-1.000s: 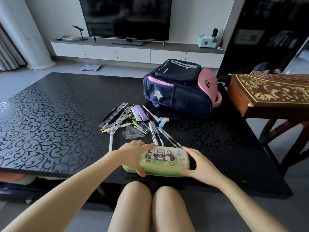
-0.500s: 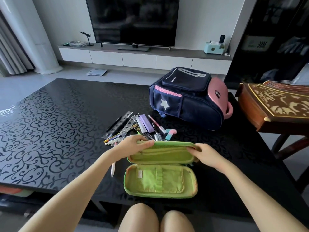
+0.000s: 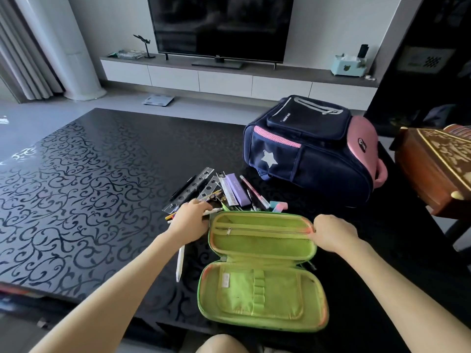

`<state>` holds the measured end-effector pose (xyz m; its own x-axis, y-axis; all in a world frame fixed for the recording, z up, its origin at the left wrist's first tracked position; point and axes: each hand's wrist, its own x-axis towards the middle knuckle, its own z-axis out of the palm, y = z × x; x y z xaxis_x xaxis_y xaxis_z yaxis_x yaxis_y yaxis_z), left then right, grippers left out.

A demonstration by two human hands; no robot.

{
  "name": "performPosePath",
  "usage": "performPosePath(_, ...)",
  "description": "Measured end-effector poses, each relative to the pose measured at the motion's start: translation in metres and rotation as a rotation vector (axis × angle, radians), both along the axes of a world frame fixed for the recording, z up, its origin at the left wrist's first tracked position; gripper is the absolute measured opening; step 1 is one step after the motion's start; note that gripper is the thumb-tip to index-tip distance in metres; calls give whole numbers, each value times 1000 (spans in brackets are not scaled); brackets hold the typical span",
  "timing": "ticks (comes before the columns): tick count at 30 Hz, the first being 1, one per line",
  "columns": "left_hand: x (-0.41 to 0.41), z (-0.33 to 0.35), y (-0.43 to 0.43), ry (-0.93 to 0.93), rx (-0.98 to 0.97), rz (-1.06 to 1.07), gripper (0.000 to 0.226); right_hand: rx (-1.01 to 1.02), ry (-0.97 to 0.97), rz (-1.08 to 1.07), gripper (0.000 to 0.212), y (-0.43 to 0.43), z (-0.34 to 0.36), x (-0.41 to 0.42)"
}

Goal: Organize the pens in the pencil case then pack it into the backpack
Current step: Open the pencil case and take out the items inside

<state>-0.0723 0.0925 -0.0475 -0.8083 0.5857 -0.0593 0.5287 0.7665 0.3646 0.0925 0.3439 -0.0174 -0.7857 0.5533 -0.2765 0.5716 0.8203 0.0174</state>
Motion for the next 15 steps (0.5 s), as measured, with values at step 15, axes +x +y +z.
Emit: performPosePath(15,-29,-2,14,165,-328,-424,65,-309,169,-162,37,30,-16,31)
